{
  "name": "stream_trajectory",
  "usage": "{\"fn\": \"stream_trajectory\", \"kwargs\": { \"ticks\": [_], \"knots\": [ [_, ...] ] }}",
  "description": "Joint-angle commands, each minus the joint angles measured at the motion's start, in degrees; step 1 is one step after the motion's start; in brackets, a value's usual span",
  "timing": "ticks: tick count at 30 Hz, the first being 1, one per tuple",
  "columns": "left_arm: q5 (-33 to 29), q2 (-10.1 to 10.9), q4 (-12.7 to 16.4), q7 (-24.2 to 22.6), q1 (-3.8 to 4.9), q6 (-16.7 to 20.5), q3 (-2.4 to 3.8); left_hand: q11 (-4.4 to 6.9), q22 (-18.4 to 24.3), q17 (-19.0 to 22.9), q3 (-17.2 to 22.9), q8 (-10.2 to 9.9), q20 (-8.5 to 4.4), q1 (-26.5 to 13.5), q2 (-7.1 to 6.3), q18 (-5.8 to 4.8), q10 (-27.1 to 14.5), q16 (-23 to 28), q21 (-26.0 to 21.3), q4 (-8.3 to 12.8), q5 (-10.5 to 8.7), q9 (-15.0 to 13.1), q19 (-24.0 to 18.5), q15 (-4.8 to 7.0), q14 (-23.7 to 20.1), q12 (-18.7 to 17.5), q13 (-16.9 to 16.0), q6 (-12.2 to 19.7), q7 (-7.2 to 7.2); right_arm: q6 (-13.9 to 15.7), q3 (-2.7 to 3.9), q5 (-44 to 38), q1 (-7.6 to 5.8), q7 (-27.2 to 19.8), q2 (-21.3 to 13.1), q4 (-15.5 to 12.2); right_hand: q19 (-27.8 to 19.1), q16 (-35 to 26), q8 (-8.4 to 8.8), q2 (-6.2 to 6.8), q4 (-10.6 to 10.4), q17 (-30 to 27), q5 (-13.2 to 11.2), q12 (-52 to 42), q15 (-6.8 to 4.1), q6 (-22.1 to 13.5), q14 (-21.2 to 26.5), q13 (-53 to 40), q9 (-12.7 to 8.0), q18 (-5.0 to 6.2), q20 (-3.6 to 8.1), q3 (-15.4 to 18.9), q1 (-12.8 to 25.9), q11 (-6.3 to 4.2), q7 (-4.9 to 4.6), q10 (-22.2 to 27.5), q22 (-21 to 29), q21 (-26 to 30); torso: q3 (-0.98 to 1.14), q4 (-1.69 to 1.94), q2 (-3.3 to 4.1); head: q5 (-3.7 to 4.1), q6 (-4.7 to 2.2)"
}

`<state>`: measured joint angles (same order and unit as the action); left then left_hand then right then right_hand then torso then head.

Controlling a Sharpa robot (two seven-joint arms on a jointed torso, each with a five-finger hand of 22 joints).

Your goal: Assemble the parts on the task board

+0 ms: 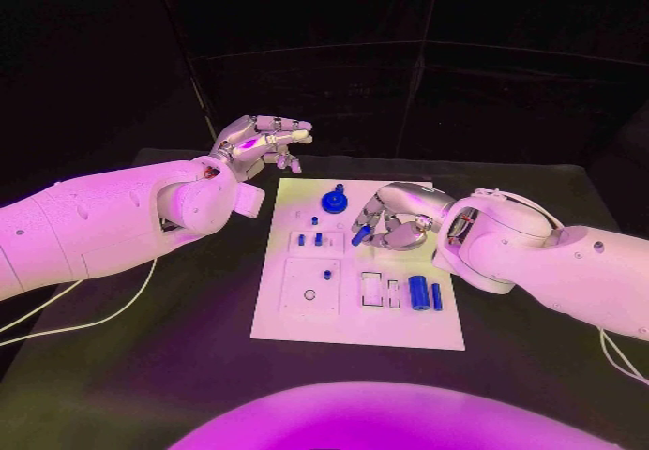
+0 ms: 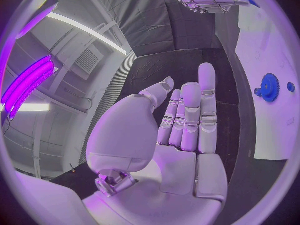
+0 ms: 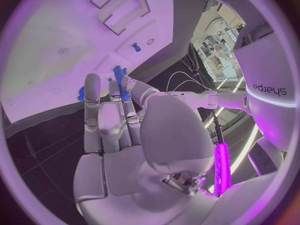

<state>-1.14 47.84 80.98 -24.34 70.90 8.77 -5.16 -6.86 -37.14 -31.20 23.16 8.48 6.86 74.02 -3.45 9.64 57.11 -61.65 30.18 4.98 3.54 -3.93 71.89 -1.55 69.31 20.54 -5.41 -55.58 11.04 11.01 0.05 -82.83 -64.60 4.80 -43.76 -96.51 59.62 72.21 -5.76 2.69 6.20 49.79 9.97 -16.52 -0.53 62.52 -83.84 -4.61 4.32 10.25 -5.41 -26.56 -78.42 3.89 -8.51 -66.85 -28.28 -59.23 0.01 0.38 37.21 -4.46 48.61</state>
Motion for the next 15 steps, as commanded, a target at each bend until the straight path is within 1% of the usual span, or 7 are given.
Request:
{"fn": "stream_trajectory", "kwargs": {
  "ticks": [1, 5, 9, 10, 11, 13, 15],
  "knots": [
    [-0.1, -0.2, 0.0, -0.2, 0.08, -0.7, 0.03, -0.01, 0.1, 0.0, -0.4, 0.4, 0.18, -0.4, 0.01, 0.7, -0.4, -0.3, -0.3, 0.0, 0.21, 0.0, -0.1, -0.16, -0.5, 0.2, 0.1, 0.4, 0.18, -0.4, 0.01, 0.9, -0.08, -2.9, 2.0, 0.1, 0.0, 0.1, -0.2, 0.39, -0.1, -0.1, 0.3, -0.2, -0.33, 0.4, -0.3, 0.0, 0.0, 0.36, 0.32, -0.4, -0.2, 0.1, -0.03, -0.1, -0.1, -0.2, 0.03, -0.11, 0.02, -0.52, 0.17],
    [-0.1, -0.4, 0.0, -0.2, 0.08, -0.7, 0.04, -0.01, 0.1, 0.0, -0.4, 0.4, 0.18, -0.4, 0.01, 0.7, -0.4, -0.3, -0.3, 0.0, 0.21, 0.0, -0.1, -0.16, -0.5, 0.2, 0.1, 0.4, 0.18, -1.2, -0.16, -1.4, 0.3, -3.6, 5.3, 1.0, 0.0, 0.0, -0.18, 0.43, -0.1, -0.1, 0.3, -0.1, -0.33, 0.4, -0.2, 0.0, 0.0, 0.35, 0.32, -0.4, -0.1, 0.11, -0.04, -0.1, -0.1, -0.2, 0.0, -0.14, 0.05, -1.35, 0.25],
    [-0.1, -0.7, 0.0, -0.2, 0.08, -0.8, 0.04, -0.01, 0.1, 0.0, -0.4, 0.4, 0.18, -0.4, 0.01, 0.7, -0.4, -0.3, -0.3, 0.0, 0.21, 0.0, -0.1, -0.16, -0.5, 0.2, 0.1, 0.4, 0.18, -1.9, -1.6, -3.6, 0.71, -4.0, 7.4, 1.7, 0.0, 0.0, -0.17, 0.45, -0.1, -0.2, 0.4, -0.1, -0.32, 0.4, -0.2, -0.1, -0.1, 0.35, 0.32, -0.4, -0.1, 0.11, -0.05, 0.0, -0.1, -0.2, 0.02, 0.11, 0.01, -1.97, 0.46],
    [-0.1, -0.8, -0.1, -0.2, 0.09, -0.8, 0.04, -0.01, 0.1, 0.0, -0.4, 0.4, 0.18, -0.4, 0.01, 0.7, -0.4, -0.3, -0.3, 0.0, 0.21, 0.0, -0.1, -0.16, -0.5, 0.2, 0.1, 0.4, 0.18, -2.1, -1.87, -4.1, 0.86, -4.1, 7.8, 2.0, 0.0, 0.0, -0.17, 0.45, -0.1, -0.2, 0.4, -0.1, -0.32, 0.4, -0.2, -0.1, -0.1, 0.35, 0.32, -0.4, -0.1, 0.11, -0.05, 0.0, -0.1, -0.2, -0.01, 0.13, 0.01, -2.13, 0.49],
    [-0.1, -0.9, -0.1, -0.2, 0.09, -0.8, 0.04, -0.01, 0.1, 0.0, -0.4, 0.4, 0.18, -0.4, 0.01, 0.7, -0.4, -0.3, -0.3, 0.0, 0.21, 0.0, -0.1, -0.16, -0.5, 0.2, 0.1, 0.4, 0.18, -2.4, -2.12, -4.6, 1.05, -4.1, 8.3, 2.3, 0.0, 0.0, -0.17, 0.45, -0.1, -0.2, 0.4, -0.1, -0.32, 0.4, -0.2, -0.1, -0.1, 0.35, 0.32, -0.4, -0.1, 0.11, -0.05, 0.0, -0.1, -0.2, -0.02, 0.05, 0.0, -2.46, 0.51],
    [-0.1, -1.0, -0.1, -0.2, 0.09, -0.8, 0.04, -0.01, 0.1, 0.0, -0.4, 0.4, 0.18, -0.4, 0.01, 0.7, -0.4, -0.3, -0.3, 0.0, 0.21, 0.0, -0.1, -0.16, -0.5, 0.2, 0.1, 0.4, 0.18, -2.8, -2.51, -5.6, 1.51, -4.1, 9.0, 2.8, 0.0, 0.1, -0.16, 0.46, -0.1, -0.1, 0.4, -0.1, -0.31, 0.4, -0.2, -0.1, -0.1, 0.35, 0.31, -0.4, -0.1, 0.12, -0.05, 0.0, -0.1, -0.2, -0.06, 0.0, -0.01, -2.97, 0.61],
    [-0.1, -1.0, -0.1, -0.2, 0.09, -0.9, 0.04, -0.01, 0.1, 0.0, -0.4, 0.4, 0.18, -0.4, 0.01, 0.7, -0.4, -0.3, -0.3, 0.0, 0.21, 0.0, -0.1, -0.16, -0.5, 0.2, 0.1, 0.4, 0.18, -3.1, -2.67, -6.1, 1.81, -4.0, 9.3, 3.0, 0.0, 0.1, -0.16, 0.46, -0.1, -0.1, 0.4, -0.1, -0.31, 0.4, -0.2, -0.1, -0.1, 0.35, 0.31, -0.4, -0.1, 0.12, -0.05, 0.0, -0.1, -0.2, -0.02, -0.05, -0.01, -3.21, 0.71]
  ]
}}
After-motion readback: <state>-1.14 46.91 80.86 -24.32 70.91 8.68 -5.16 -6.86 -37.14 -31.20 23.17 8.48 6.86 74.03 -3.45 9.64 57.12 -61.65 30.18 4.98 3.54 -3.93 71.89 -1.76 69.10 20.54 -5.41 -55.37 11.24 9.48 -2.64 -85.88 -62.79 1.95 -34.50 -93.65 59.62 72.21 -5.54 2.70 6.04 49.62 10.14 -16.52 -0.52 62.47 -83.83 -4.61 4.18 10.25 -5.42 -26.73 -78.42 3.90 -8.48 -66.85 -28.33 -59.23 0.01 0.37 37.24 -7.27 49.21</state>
